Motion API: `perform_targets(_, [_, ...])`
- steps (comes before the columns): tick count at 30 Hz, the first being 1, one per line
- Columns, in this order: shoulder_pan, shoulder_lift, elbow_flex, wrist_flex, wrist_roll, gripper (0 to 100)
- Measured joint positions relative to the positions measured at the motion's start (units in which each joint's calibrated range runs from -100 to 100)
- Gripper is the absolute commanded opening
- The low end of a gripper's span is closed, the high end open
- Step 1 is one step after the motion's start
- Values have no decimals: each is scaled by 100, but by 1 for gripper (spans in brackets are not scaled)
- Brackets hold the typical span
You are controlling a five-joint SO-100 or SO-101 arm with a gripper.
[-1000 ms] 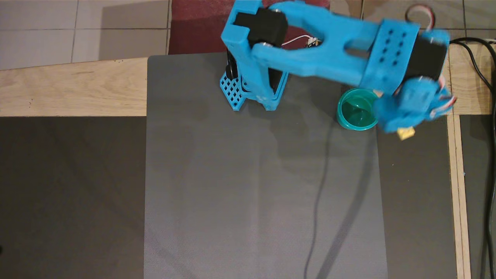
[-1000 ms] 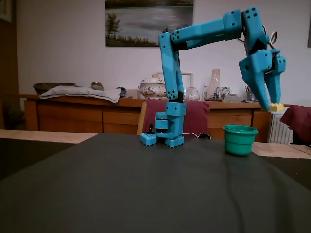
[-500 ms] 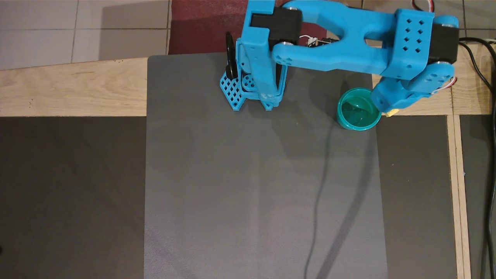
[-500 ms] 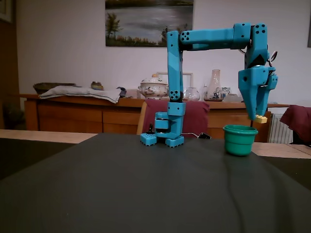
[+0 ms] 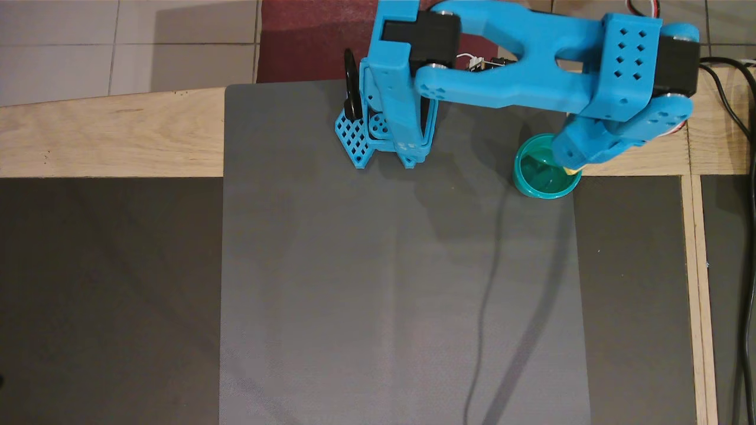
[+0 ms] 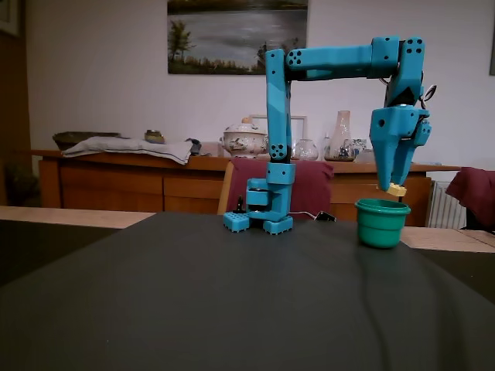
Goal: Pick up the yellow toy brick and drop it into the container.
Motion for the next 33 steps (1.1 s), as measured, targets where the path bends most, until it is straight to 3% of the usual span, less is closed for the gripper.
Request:
perform_targets(6, [74, 0, 399, 18, 106, 2])
perform_targets(11, [416, 0, 435, 18, 206, 12])
perform_targets(18, [505, 0, 435, 18, 206, 11])
perform_targets(22, [512, 0, 435, 18, 206, 0])
perform_targets(27, [542, -136, 390, 26, 206, 0])
perform_targets(33, [1262, -1309, -1251, -35, -42, 0])
